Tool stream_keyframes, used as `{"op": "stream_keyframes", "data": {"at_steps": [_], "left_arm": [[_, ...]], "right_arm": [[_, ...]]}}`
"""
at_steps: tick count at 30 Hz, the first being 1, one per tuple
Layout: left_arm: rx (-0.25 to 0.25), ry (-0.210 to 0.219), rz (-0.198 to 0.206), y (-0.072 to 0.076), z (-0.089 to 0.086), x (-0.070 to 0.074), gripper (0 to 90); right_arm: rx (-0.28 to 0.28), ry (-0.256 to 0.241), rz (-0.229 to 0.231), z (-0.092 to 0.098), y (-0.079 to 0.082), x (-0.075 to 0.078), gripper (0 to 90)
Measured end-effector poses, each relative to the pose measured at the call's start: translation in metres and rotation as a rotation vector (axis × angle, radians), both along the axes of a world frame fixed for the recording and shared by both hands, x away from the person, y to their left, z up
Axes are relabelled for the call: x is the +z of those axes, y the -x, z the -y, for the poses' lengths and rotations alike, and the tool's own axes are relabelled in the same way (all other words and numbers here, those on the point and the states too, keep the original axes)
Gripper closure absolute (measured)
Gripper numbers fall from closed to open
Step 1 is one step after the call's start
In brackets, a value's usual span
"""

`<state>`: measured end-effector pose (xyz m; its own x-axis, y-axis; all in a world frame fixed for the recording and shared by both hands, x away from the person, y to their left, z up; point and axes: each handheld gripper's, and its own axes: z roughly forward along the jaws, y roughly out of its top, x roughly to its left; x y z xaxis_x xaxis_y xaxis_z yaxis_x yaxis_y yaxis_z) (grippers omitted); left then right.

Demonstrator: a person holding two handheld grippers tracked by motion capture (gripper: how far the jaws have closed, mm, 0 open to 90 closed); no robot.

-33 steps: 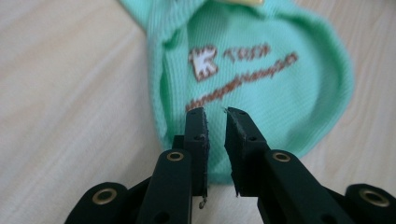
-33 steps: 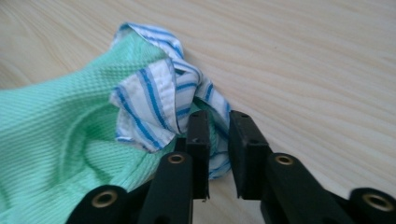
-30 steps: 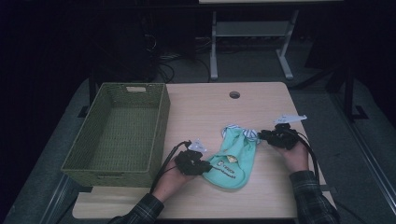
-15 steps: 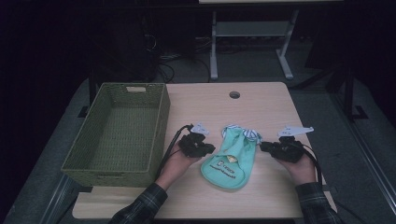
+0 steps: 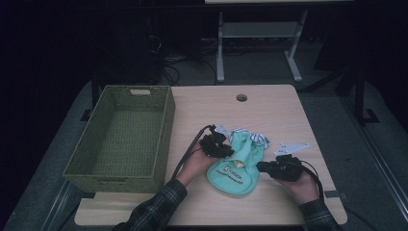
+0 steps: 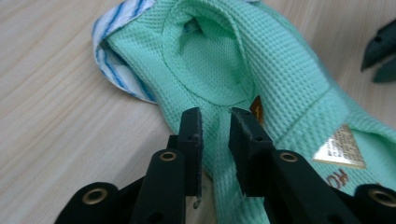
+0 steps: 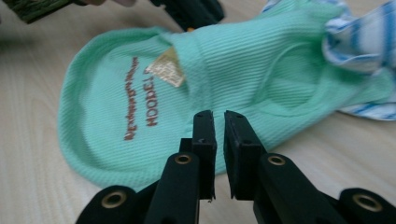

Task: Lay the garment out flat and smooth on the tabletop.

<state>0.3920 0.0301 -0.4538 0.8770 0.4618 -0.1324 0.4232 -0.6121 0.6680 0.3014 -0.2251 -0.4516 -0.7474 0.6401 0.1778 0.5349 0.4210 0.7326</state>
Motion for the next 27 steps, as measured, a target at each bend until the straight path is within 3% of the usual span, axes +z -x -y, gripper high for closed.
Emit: {"op": "stream_keyframes", "data": {"at_steps": [5,8,10,13,17,20,27], "left_arm": [[-0.013,-0.029,0.003,-0.001,0.004,-0.007,66.4],[-0.008,-0.040,0.016,0.000,0.006,-0.009,68.3],[-0.020,-0.063,0.031,0.000,0.006,-0.008,72.3],[-0.023,-0.064,0.030,-0.001,0.006,-0.008,79.0],[-0.017,-0.062,0.023,-0.001,0.009,-0.007,85.3],[-0.025,-0.089,0.037,-0.003,0.008,-0.005,86.7],[0.038,-0.082,0.053,-0.009,-0.004,0.000,87.2]], "right_arm": [[0.024,0.011,-0.027,-0.010,0.005,-0.006,71.1],[0.035,0.033,-0.028,-0.016,0.004,-0.010,70.0],[0.042,0.046,-0.037,-0.019,0.004,-0.013,70.0],[0.053,0.090,-0.029,-0.024,0.004,-0.016,70.5],[0.050,0.109,-0.011,-0.024,0.006,-0.016,76.0],[0.049,0.112,-0.008,-0.024,0.006,-0.016,77.3],[0.052,0.113,-0.008,-0.023,0.006,-0.016,78.9]]}}
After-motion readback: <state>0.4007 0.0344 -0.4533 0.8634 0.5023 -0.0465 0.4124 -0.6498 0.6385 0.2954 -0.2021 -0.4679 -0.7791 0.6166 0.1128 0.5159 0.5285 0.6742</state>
